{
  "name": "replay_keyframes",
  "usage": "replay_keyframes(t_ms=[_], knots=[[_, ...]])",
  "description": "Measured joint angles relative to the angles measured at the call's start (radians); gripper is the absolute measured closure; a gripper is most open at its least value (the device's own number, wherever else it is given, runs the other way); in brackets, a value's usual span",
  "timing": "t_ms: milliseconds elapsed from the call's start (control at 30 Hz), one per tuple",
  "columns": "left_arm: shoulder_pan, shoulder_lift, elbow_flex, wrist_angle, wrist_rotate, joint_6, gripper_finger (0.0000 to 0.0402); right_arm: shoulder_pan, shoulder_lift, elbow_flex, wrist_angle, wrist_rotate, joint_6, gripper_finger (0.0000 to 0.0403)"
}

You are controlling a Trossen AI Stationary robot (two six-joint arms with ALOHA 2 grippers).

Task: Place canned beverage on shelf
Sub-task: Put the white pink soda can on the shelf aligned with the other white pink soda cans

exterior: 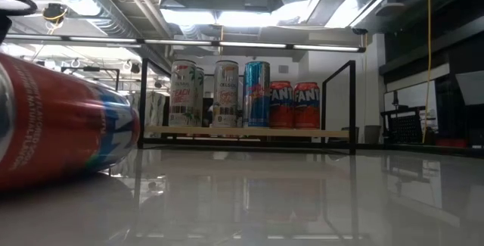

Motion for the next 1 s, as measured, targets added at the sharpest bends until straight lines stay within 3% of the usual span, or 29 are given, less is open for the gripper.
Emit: replay_keyframes(t_ms=[1000], knots=[[0.007, -0.001, -0.037, 0.049, 0.008, 0.026, 0.0134, 0.0, 0.0, 0.0, 0.0, 0.0, 0.0, 0.0256]])
